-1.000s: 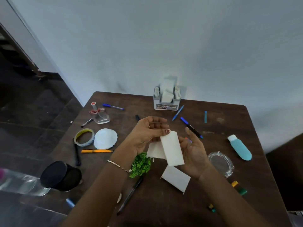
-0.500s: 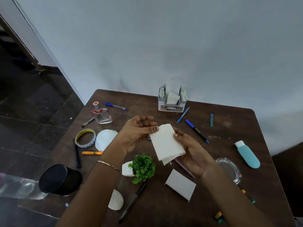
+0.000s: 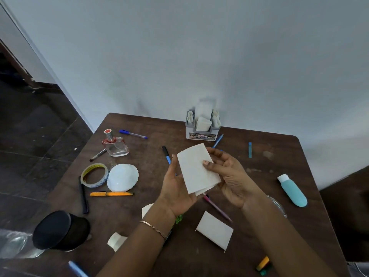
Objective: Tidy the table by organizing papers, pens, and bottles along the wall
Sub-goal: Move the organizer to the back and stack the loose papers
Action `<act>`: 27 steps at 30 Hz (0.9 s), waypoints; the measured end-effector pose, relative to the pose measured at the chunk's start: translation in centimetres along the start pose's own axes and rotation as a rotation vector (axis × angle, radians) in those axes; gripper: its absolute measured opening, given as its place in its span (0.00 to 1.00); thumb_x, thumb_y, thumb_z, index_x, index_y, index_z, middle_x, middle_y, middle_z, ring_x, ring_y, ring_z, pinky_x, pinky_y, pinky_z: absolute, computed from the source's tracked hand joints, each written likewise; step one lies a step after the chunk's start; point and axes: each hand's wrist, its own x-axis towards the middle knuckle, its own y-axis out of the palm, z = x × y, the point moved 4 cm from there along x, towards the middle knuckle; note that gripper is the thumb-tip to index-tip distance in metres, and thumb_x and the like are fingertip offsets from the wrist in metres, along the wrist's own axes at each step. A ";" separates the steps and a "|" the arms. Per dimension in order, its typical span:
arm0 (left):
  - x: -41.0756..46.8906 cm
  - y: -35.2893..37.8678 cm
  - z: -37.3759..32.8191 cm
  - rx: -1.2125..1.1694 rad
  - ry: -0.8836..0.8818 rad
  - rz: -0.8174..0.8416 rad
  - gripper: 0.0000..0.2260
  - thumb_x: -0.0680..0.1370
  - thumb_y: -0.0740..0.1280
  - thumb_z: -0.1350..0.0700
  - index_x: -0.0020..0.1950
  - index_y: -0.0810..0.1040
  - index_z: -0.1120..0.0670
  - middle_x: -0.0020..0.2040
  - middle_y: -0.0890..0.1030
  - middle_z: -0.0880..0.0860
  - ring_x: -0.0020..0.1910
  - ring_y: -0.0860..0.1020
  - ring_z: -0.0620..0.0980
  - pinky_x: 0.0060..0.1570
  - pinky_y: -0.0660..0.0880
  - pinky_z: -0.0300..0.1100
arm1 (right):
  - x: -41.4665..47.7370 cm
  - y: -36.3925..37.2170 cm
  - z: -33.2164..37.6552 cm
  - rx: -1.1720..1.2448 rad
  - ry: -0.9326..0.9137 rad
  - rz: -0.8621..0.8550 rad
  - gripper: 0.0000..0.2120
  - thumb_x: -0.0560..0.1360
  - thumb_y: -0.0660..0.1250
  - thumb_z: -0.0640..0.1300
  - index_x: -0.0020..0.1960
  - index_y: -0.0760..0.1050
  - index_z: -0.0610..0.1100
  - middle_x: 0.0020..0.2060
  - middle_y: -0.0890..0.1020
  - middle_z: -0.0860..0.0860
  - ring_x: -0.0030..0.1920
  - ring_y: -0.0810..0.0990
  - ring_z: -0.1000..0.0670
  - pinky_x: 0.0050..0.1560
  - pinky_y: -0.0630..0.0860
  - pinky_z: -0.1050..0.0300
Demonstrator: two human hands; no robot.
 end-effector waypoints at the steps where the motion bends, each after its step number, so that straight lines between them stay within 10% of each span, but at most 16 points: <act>1: 0.0 -0.2 0.0 0.005 0.001 -0.031 0.34 0.75 0.55 0.31 0.69 0.72 0.54 0.64 0.77 0.62 0.62 0.77 0.63 0.63 0.73 0.57 | 0.1 -0.3 0.3 -0.084 -0.051 -0.044 0.19 0.71 0.70 0.30 0.60 0.75 0.40 0.51 0.85 0.46 0.50 0.85 0.48 0.43 0.82 0.55; 13: 0.3 -0.5 -0.7 0.189 0.016 -0.192 0.18 0.73 0.71 0.59 0.61 0.75 0.58 0.57 0.82 0.60 0.56 0.81 0.60 0.48 0.80 0.56 | 1.4 -2.2 -1.1 -0.357 -0.093 -0.232 0.14 0.74 0.69 0.38 0.58 0.77 0.51 0.54 0.82 0.53 0.53 0.82 0.51 0.51 0.80 0.54; 19: 0.4 -1.4 -1.7 0.265 0.068 -0.251 0.16 0.75 0.69 0.62 0.63 0.76 0.59 0.57 0.82 0.59 0.57 0.80 0.59 0.57 0.77 0.56 | 1.2 -2.5 -3.2 -0.228 0.168 -0.316 0.10 0.79 0.62 0.51 0.51 0.77 0.46 0.50 0.83 0.44 0.54 0.81 0.42 0.60 0.76 0.39; 27: 0.4 -2.1 -2.6 0.404 0.025 -0.267 0.15 0.74 0.70 0.61 0.61 0.76 0.59 0.56 0.83 0.59 0.56 0.81 0.57 0.52 0.80 0.54 | 1.0 -2.5 -2.9 -0.308 0.031 -0.292 0.10 0.72 0.72 0.40 0.52 0.77 0.45 0.50 0.82 0.47 0.52 0.81 0.48 0.50 0.81 0.50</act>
